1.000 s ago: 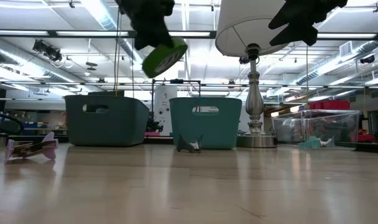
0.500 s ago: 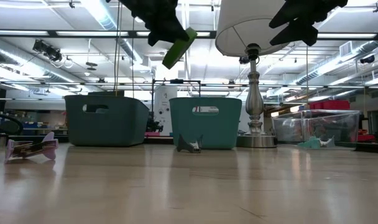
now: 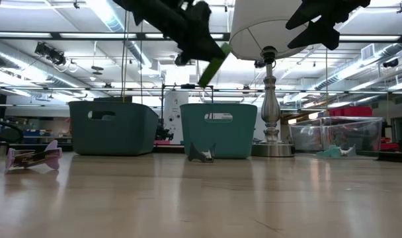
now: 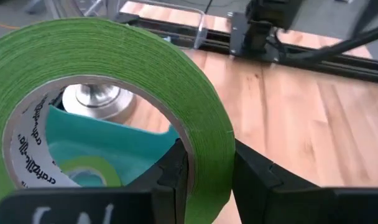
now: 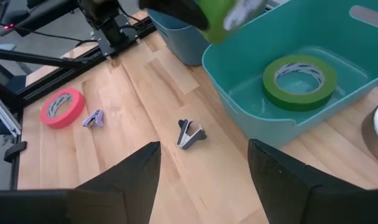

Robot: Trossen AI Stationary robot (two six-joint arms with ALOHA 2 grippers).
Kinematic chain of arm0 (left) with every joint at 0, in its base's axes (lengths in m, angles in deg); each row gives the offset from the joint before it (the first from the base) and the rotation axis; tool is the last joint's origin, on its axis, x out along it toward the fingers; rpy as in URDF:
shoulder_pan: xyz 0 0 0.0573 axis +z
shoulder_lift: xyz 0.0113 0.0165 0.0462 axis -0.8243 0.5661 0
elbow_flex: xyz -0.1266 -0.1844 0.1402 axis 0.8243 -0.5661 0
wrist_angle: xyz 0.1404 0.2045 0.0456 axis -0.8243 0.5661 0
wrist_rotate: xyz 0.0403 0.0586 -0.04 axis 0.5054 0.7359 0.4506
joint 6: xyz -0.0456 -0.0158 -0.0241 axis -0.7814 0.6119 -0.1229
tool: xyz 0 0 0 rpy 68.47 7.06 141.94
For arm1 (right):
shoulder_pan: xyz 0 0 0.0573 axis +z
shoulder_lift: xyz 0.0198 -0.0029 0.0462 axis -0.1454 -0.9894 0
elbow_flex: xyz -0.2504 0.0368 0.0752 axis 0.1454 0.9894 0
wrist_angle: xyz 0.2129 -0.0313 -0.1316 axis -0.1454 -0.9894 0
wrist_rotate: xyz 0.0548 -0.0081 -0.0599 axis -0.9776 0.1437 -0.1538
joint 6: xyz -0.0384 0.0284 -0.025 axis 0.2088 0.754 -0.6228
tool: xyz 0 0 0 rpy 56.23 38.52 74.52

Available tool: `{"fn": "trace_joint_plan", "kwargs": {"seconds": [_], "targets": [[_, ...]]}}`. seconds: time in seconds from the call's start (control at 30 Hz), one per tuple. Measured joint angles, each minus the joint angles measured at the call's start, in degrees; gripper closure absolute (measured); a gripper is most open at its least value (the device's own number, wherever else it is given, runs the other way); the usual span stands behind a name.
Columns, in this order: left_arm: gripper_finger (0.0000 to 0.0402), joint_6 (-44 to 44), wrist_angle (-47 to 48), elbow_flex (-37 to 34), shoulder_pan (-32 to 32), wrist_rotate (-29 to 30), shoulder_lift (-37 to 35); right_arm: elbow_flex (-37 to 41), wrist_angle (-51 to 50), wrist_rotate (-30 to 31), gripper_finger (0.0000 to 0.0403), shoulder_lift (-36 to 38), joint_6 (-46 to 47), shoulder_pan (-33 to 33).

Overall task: Pick and place Stapler, Stapler remover, tape
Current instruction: Put the green tape into the green bin

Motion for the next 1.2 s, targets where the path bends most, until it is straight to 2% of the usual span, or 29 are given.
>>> {"fn": "trace_joint_plan", "kwargs": {"seconds": [0.4,1.2], "targets": [[0.0300,2.3,-5.6,0.0,3.5,-3.6,7.0,0.0,-0.2,0.0,0.0163,0.0,0.2,0.0],[0.0298,5.3,-10.0,0.0,5.4,-4.2,7.1,0.0,0.0,2.1,0.0163,0.0,1.2,0.0]]}}
